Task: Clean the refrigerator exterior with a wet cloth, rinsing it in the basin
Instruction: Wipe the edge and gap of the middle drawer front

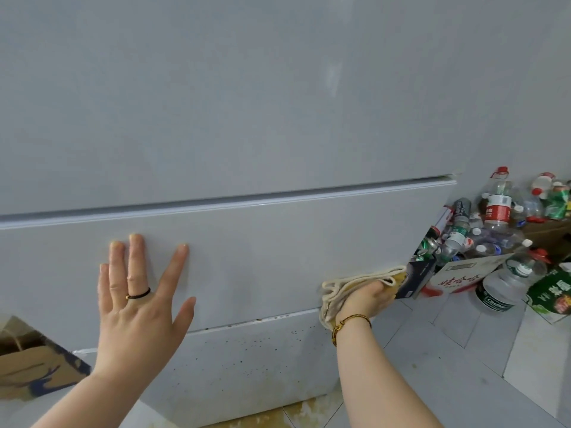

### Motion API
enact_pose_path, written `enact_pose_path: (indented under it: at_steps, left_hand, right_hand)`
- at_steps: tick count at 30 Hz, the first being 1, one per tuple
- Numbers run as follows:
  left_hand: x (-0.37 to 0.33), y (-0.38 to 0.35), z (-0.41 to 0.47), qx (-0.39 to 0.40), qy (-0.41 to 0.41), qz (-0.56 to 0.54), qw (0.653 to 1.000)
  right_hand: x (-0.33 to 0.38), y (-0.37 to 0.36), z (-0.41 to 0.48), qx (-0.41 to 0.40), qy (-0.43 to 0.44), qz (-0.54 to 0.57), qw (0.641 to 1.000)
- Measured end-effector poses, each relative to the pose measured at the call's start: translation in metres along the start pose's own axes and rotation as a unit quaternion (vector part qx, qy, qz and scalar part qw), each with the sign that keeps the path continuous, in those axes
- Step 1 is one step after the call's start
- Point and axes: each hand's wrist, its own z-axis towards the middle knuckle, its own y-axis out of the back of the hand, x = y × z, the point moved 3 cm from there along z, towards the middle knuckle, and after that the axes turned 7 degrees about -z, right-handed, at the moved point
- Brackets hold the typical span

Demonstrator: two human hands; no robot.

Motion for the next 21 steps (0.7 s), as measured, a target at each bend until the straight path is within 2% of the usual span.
enact_pose_path:
  at_steps: [2, 4, 6, 8, 10, 13, 17, 21]
  left_hand:
    - [0.001, -0.001, 0.0, -0.003, -0.004, 0.003, 1.0]
    - [0.002, 0.0, 0.0, -0.007, -0.009, 0.005, 1.0]
    - [0.001, 0.001, 0.001, -0.015, -0.011, 0.006, 1.0]
    - [0.0, 0.001, 0.001, -0.025, -0.014, 0.011, 1.0]
    - [0.0, 0.001, 0.001, -0.034, -0.023, 0.007, 0.999]
    - [0.002, -0.002, 0.0, -0.046, -0.032, -0.007, 0.998]
    - [0.002, -0.005, 0.001, -0.072, -0.038, -0.031, 0.996]
    - [0.006, -0.006, 0.001, -0.07, -0.041, -0.047, 0.996]
  right_hand:
    - [0.013, 0.001, -0.003, -0.003, -0.045, 0.029, 0.999]
    - [0.041, 0.003, -0.008, -0.004, -0.017, 0.023, 1.0]
    - [0.082, 0.007, -0.019, -0.02, 0.105, 0.001, 0.994]
    - [0.118, 0.008, -0.04, -0.022, 0.239, -0.003, 0.971]
    - [0.134, 0.001, -0.061, -0.035, 0.374, -0.017, 0.927]
    - [0.114, -0.015, -0.086, -0.058, 0.558, -0.047, 0.826]
    - [0.053, -0.034, -0.116, -0.037, 0.659, -0.102, 0.745]
    - [-0.004, -0.037, -0.12, -0.049, 0.763, -0.205, 0.611]
